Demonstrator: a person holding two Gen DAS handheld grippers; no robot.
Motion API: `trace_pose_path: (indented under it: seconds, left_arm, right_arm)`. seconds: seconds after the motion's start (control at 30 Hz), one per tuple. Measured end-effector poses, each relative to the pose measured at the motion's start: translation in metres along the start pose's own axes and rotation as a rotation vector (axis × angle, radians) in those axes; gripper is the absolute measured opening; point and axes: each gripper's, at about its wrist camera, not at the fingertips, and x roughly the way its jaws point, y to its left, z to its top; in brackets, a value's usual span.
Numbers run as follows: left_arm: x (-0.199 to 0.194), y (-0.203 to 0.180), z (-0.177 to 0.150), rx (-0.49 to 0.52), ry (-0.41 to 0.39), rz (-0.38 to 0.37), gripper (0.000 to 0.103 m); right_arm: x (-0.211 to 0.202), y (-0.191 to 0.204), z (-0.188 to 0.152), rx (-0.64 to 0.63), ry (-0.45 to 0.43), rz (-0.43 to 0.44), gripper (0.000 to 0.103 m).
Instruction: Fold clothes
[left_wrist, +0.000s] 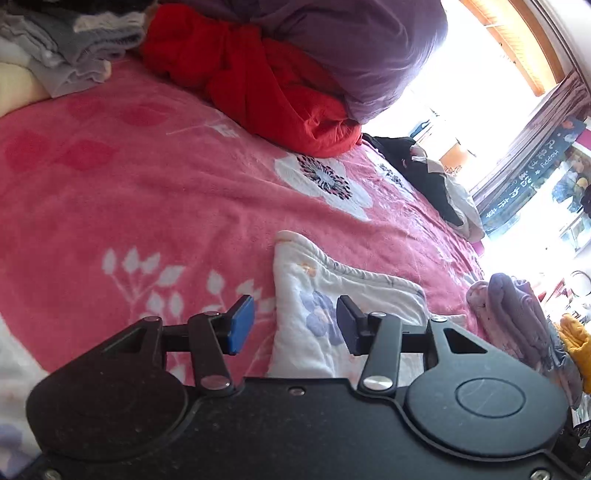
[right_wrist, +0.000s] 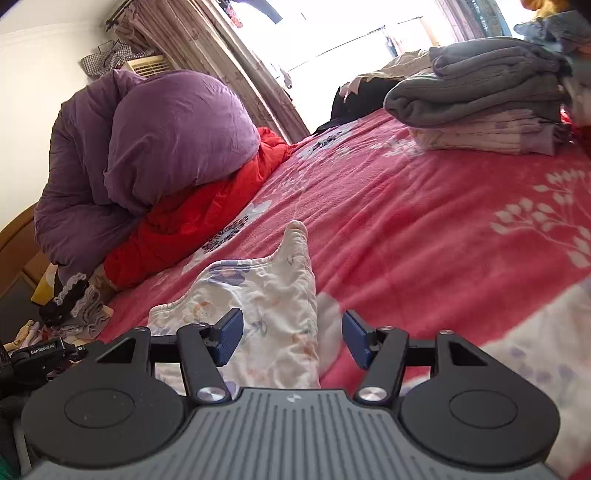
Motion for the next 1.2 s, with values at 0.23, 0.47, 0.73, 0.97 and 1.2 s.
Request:
trace_pose_path:
  seconds: [0.23,0.47,0.73,0.97,1.2]
  left_arm:
    - [0.056,-0.002,0.010,0.030,0.116,-0.018,0.045]
    - [0.029,-0.008,0.035,0.047,-0.053,-0.157,0.007]
    - [0.061,0.005,0.026,0.039,0.069,-0.055,0.039]
    - [0.072,0.007,0.026,0.035,0.088,-0.027,0.033]
    - [0.061,0.003,0.031,0.078,-0.002,-0.155,0.006]
  right_arm:
    - [0.060,-0.017,0.016,0.074,0.069,0.037,0.060]
    - [0.081,-0.038,0.015,0.179,0.096,0.063,0.009]
    - [0.079,-0.057,0.011,0.333,0.100,0.097,0.026]
    - [0.088,-0.044,0.039,0.226,0.066,0.108,0.057]
    - [0.124,-0.068,0.032,0.402,0.161,0.287,0.011]
